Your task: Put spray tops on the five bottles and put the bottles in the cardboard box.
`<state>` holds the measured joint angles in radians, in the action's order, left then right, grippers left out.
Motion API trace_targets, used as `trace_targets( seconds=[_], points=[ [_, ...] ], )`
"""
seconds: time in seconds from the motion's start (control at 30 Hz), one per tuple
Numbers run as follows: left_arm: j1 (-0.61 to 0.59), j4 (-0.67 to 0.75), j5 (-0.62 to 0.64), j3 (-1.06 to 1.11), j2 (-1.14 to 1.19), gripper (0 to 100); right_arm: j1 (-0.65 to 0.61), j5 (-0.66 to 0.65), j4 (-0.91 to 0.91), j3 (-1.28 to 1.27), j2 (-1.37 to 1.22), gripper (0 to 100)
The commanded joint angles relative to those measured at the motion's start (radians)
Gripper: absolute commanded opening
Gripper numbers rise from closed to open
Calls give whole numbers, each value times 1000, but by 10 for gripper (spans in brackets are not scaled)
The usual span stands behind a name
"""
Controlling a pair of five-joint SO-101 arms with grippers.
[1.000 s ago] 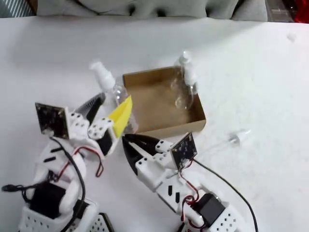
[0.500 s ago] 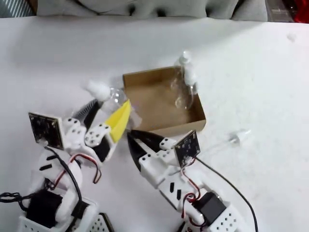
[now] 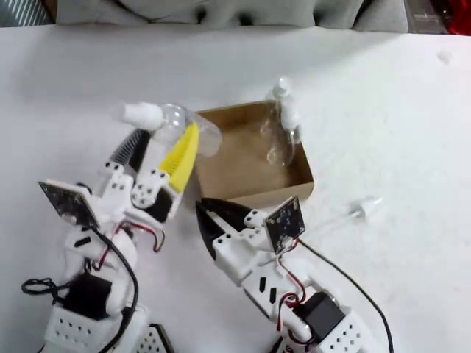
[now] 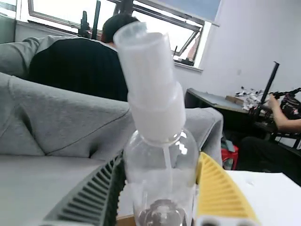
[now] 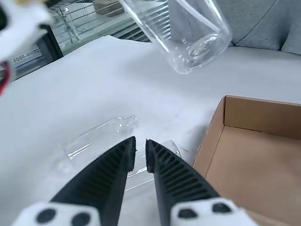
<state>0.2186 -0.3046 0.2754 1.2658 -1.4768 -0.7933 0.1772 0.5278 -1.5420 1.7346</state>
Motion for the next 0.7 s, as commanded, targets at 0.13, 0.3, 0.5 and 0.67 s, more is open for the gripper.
trace_targets(
  seconds=[0.13, 0.3, 0.5, 0.67],
  points=[
    [-45, 161, 12, -160, 354, 53, 8, 0, 27, 15, -7, 15],
    [-44, 253, 12, -210, 521, 53, 10, 0, 27, 15, -7, 15],
    [-41, 367, 12, -224, 717, 53, 10, 0, 27, 15, -7, 15],
    [-47, 428, 12, -224, 843, 53, 10, 0, 27, 15, -7, 15]
  ],
)
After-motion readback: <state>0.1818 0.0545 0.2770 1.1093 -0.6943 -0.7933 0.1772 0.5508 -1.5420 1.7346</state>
